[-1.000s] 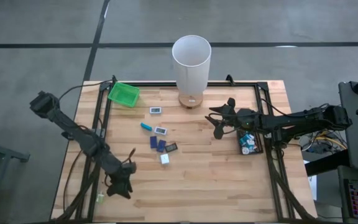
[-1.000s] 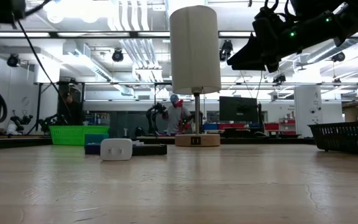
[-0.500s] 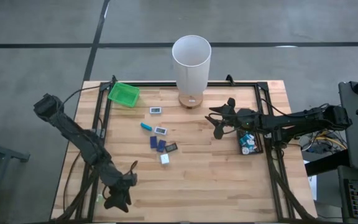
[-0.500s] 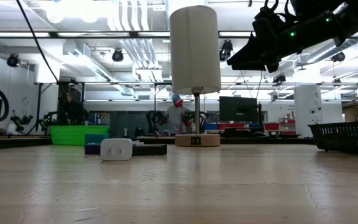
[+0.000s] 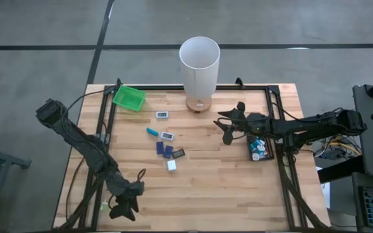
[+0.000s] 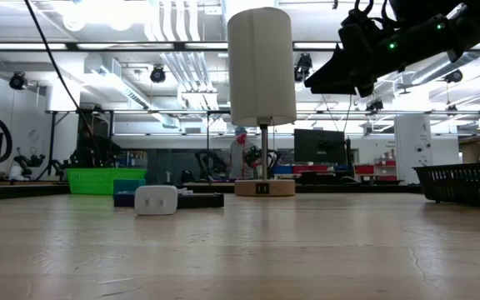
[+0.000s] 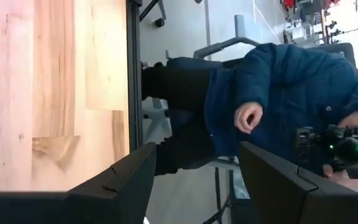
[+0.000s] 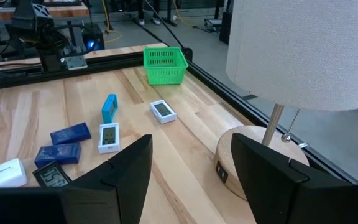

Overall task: Pick & Place Office items
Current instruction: Put the green charger adapter into the black bin

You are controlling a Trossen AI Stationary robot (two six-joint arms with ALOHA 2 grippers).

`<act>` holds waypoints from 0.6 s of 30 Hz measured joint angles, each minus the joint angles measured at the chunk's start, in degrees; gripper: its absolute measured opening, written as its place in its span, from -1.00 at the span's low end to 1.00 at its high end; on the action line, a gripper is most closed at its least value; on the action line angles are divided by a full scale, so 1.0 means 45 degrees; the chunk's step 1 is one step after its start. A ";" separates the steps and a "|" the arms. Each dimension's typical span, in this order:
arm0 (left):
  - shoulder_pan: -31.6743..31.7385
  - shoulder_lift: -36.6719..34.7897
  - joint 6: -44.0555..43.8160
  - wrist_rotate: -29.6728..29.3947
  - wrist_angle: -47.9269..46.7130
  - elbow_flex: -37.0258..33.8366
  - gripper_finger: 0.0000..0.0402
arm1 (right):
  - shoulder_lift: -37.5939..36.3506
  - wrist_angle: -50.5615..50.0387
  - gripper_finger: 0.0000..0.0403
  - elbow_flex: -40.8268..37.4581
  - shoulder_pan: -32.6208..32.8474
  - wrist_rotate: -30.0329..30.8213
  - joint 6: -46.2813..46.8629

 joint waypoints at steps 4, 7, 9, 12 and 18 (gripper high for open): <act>-0.0001 0.0000 0.0055 0.0557 0.0039 0.0000 0.17 | 0.0000 0.0000 0.08 0.0000 -0.0001 0.0000 0.0000; -0.0009 -0.0005 0.0105 0.0669 0.0239 -0.0005 0.17 | 0.0000 0.0000 0.08 0.0000 0.0003 0.0000 -0.0011; -0.0069 0.0000 -0.0069 0.0419 0.0472 -0.0005 0.17 | 0.0000 0.0000 0.08 0.0000 0.0000 0.0000 -0.0006; -0.0305 0.0000 -0.0580 -0.0167 0.0543 -0.0005 0.17 | 0.0000 0.0000 0.08 0.0000 -0.0002 0.0000 -0.0011; -0.1334 0.0000 -0.1116 -0.1845 0.0570 -0.0010 0.17 | 0.0000 0.0000 0.08 0.0000 -0.0002 0.0000 -0.0011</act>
